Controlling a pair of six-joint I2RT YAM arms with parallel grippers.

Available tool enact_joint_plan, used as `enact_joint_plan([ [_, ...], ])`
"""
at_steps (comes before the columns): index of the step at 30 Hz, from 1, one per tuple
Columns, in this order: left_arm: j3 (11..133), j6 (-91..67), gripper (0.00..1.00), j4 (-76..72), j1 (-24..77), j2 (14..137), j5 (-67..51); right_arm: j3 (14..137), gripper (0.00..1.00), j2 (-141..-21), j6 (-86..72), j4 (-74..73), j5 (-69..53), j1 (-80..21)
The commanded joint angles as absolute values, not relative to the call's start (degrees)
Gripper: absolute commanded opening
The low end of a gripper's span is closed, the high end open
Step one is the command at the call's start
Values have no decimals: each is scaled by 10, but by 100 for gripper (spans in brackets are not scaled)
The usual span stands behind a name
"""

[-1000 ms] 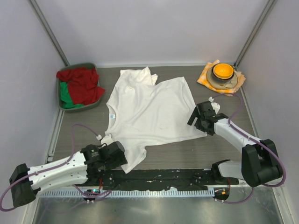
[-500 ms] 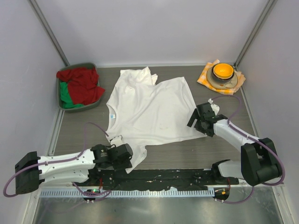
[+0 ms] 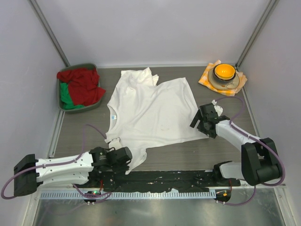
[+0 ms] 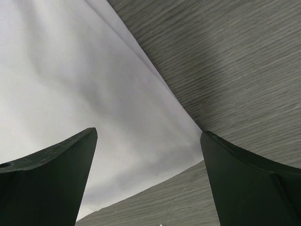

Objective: Fold and stack the t-shirts

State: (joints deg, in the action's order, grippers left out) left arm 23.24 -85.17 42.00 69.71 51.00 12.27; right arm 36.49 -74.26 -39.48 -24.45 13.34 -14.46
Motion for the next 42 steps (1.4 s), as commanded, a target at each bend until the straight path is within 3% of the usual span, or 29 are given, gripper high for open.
enact_joint_plan([
  [1, 230, -868, 0, 487, 700, 468, 160, 355, 98, -751, -403, -222, 133, -132],
  [20, 243, -869, 0, 497, 699, 461, 174, 340, 95, -653, -400, -305, 152, -129],
  [31, 239, -882, 0, 518, 700, 432, 178, 323, 89, -678, -414, -287, 145, -128],
  [42, 229, -892, 0, 521, 700, 424, 178, 309, 55, -717, -414, -244, 144, -126],
])
